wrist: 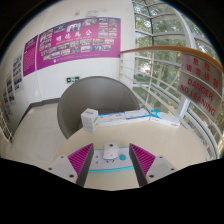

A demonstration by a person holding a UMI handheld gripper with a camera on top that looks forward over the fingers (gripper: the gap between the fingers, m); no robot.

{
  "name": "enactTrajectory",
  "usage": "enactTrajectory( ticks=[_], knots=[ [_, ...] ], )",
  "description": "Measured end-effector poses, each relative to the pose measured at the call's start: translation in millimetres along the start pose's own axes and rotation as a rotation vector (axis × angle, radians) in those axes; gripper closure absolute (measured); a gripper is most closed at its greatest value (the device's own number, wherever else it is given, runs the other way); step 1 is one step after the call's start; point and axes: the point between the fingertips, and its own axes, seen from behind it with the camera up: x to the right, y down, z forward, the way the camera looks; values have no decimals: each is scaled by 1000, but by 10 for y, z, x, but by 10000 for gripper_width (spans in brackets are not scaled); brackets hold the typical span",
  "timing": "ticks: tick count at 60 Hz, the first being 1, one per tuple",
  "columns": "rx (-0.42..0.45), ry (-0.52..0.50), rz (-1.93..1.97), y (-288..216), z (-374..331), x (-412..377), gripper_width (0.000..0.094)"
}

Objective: Unplug charger

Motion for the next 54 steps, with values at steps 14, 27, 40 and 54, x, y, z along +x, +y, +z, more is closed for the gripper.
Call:
enactTrajectory(
  ticks=[14,27,40,54],
  knots=[
    [-1,-18,-38,47,228,-49,687],
    [-11,-42,0,12,224,-60,840],
    [309,-74,-55,-1459,-377,-12,849],
    [255,22,-38,-1547,-220,974,844]
  ],
)
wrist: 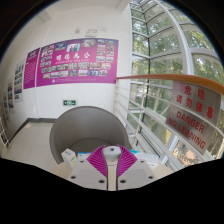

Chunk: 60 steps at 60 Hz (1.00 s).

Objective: Unplug charger

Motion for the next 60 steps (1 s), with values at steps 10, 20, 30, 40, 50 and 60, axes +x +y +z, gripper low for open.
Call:
enactTrajectory(
  ticks=[10,20,30,40,50,60],
  knots=[
    [-246,51,-54,1227,96,504,809],
    [-381,15,-11,1837,59,602,703],
    [-409,0,20,1988,35,675,517],
    [-385,-13,18,1903,-55,711,126],
    [-342,-25,12,1625,-401,701,78],
    [-315,-34,10,1365,-1109,584,77]
  ],
)
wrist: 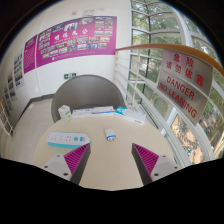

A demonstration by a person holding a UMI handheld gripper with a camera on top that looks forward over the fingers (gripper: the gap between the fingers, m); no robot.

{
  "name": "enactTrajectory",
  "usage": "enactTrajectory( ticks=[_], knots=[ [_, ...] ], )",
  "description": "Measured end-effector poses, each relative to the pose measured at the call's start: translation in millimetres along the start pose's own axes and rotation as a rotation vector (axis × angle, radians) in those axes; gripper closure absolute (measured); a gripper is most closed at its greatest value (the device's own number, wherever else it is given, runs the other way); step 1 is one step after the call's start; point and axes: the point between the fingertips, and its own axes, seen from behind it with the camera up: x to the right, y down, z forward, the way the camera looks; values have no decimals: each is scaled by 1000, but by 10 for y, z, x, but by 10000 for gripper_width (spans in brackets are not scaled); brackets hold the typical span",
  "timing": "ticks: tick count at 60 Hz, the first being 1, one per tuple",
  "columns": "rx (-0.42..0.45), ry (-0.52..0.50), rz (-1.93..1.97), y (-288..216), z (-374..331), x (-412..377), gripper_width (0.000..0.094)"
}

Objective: Unplug charger

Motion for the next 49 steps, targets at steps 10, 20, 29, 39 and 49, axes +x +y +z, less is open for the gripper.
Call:
enactTrajectory(
  ticks=[10,20,29,39,49],
  knots=[
    [3,24,-30,149,-879,-174,77],
    [2,35,-61,341,-1734,-416,79],
    [19,37,-58,417,-2271,-578,81],
    [50,27,-51,389,-2594,-687,82],
    [60,32,-70,360,-2676,-706,83]
  ],
)
